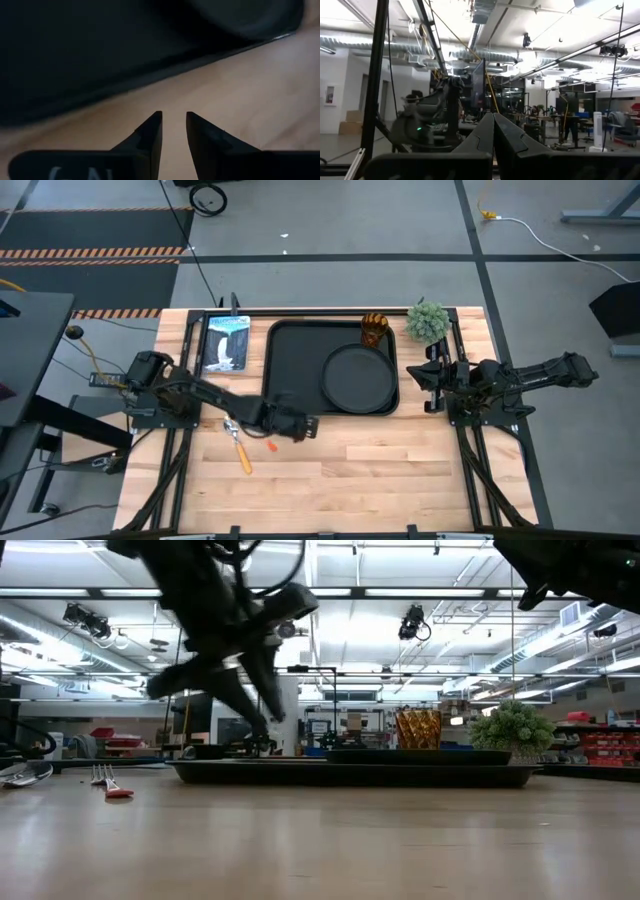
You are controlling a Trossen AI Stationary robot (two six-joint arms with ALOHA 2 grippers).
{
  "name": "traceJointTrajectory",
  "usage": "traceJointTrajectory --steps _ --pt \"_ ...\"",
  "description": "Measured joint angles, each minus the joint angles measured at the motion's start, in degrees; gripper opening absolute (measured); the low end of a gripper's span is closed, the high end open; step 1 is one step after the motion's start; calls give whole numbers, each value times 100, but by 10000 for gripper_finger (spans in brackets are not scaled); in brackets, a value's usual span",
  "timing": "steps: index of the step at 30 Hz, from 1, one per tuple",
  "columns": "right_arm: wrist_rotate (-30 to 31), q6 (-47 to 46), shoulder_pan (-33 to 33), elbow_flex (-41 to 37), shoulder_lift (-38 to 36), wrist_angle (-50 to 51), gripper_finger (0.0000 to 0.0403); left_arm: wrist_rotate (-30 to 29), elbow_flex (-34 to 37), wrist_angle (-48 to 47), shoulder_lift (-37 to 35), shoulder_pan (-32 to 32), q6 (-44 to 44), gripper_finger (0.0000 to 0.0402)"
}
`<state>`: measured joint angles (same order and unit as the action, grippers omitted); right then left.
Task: Pick and place plate/cup/fork/spoon on tray
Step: Put the orange fork to the left of the black plate on the black serving tray
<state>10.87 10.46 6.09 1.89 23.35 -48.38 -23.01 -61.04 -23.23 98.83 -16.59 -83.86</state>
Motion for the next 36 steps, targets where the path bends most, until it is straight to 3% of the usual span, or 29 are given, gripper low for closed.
traceJointTrajectory --steps 4,10,20,36 --pt "4 -15 2 0 0 7 9 29 0 -868 0 -347 -1188 94" --pt "-35 -168 2 0 0 171 9 758 0 -2219 0 -696 -2943 94" --pt "-449 -730 2 0 0 642 9 911 0 -3237 2 -884 -4379 95" --pt "-1515 -1223 15 0 0 929 9 1035 4 -3151 376 -562 -4992 165"
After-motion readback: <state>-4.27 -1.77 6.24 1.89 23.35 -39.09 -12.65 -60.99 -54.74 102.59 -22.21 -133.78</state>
